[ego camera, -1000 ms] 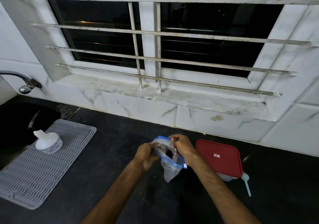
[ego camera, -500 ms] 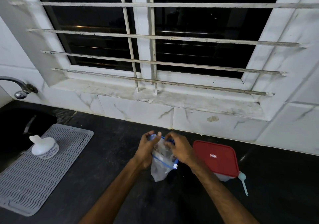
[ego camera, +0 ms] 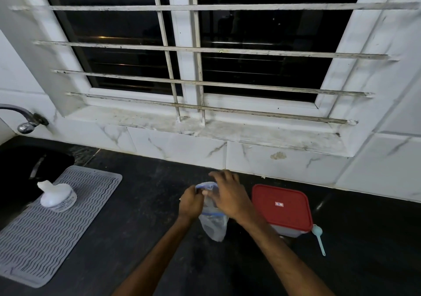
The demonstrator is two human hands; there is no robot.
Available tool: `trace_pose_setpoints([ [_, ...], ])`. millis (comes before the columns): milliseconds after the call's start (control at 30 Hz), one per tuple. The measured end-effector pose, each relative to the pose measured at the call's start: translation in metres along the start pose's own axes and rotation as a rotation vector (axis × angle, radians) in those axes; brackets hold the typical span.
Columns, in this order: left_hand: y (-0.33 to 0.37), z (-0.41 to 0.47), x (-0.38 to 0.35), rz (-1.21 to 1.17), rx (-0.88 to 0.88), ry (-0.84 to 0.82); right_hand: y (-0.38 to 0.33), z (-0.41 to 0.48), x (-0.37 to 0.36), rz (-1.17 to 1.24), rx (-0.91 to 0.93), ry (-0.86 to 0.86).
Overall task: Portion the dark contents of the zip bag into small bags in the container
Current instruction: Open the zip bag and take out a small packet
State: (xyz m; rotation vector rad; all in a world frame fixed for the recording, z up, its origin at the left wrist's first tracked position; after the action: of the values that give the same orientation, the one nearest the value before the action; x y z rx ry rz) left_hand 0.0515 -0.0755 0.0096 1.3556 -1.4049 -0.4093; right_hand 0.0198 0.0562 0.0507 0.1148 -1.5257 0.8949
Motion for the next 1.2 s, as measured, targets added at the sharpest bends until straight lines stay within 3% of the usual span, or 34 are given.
trace_pose_setpoints([
  [100, 0.011, -0.007, 0.002, -0.521, 0.205, -0.254, -0.001, -0.006, -0.005, -0.224, 0.043, 0.012],
  [200, 0.020, -0.010, 0.005, -0.863, 0.416, -0.323, 0.008, -0.010, -0.011, -0.091, -0.091, -0.019],
  [267, 0.023, -0.014, 0.004, -0.918, 0.466, -0.301, 0.004, -0.007, -0.009, 0.008, -0.127, 0.012],
  [367, 0.020, -0.017, 0.005, -0.873, 0.396, -0.301, 0.000, 0.002, -0.008, 0.461, -0.288, 0.090],
  [467, 0.012, -0.006, 0.007, -0.610, 0.149, -0.218, 0.004, 0.008, -0.008, 0.874, -0.457, 0.104],
  [567, 0.013, -0.004, 0.012, -0.278, -0.145, -0.213, 0.006, 0.012, -0.005, 0.844, -0.426, 0.107],
  [633, 0.014, -0.005, 0.012, -0.051, -0.221, -0.198, 0.007, 0.014, -0.003, 0.793, -0.377, 0.106],
  [700, 0.016, -0.007, 0.015, 0.175, -0.240, 0.011, 0.007, 0.015, -0.001, 0.692, -0.300, 0.038],
  [767, 0.022, -0.012, 0.015, 0.290, -0.273, 0.107, 0.013, 0.013, -0.001, 0.568, -0.225, -0.008],
  [900, 0.022, -0.012, 0.010, 0.193, -0.084, -0.015, 0.028, 0.003, -0.001, 0.279, -0.062, 0.044],
  [1000, 0.013, -0.001, 0.012, 0.166, -0.037, -0.029, 0.032, -0.003, -0.004, -0.074, 0.347, 0.209],
  [1067, 0.014, 0.002, 0.012, 0.125, -0.056, -0.060, 0.031, -0.003, -0.007, -0.155, 0.475, 0.145],
  [1200, 0.019, 0.001, 0.013, -0.001, -0.131, -0.104, 0.031, -0.005, -0.016, 0.132, 0.255, -0.032],
])
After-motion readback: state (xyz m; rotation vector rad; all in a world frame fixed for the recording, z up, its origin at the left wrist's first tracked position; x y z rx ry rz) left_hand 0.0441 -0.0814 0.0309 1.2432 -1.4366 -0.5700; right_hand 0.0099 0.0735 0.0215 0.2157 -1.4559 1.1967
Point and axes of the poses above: each hand's wrist, its own z-axis towards the middle knuckle, its own x-axis out of the back of the hand, y = z × x, the point moved 1 cm from there along z, towards the middle knuckle, and after that the axes turned 13 degrees about x, right-handed, at the moved point
